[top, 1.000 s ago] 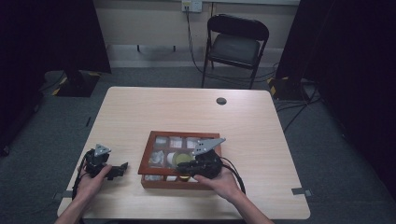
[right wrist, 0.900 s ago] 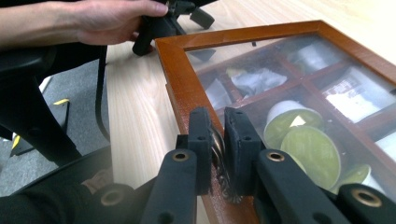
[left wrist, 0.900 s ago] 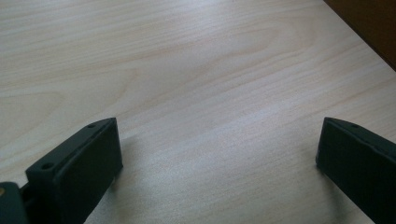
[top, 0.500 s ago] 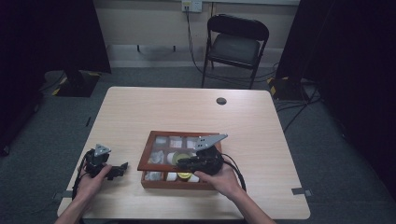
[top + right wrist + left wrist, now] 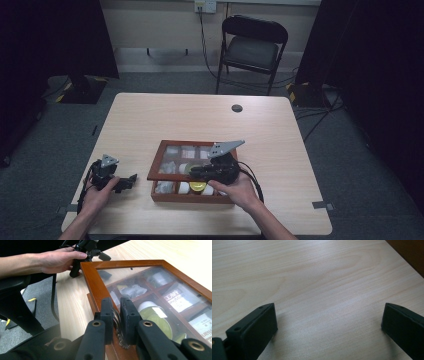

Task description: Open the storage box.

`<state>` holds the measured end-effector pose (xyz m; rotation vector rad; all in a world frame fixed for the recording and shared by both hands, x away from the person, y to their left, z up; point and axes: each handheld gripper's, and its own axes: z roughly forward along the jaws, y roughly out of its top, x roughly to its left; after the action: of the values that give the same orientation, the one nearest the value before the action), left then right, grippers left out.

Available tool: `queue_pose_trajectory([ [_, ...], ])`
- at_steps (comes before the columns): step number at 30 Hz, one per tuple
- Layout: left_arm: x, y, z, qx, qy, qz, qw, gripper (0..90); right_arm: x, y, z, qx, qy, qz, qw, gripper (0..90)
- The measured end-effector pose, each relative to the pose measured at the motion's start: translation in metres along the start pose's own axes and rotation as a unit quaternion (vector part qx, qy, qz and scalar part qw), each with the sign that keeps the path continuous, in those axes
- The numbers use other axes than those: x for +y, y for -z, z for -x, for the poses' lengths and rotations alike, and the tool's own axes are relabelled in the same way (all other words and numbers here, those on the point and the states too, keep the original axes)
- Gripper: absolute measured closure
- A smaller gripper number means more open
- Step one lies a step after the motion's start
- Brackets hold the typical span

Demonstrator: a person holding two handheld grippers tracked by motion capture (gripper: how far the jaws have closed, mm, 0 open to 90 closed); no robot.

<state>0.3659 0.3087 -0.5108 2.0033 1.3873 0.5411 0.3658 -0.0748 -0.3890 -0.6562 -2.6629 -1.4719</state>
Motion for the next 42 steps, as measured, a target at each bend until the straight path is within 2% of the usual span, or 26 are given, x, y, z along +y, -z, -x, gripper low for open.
queue_pose_trajectory([
  [28,0.000,0.000,0.000,0.000,0.000,0.000,1.0000,0.0,0.018,0.010,0.008,-0.001,-0.014,0.028,0.9995,81.4],
  [42,0.000,0.000,0.001,0.000,0.003,0.002,1.0000,0.0,0.025,0.013,0.012,0.000,-0.017,0.033,0.9993,81.4],
])
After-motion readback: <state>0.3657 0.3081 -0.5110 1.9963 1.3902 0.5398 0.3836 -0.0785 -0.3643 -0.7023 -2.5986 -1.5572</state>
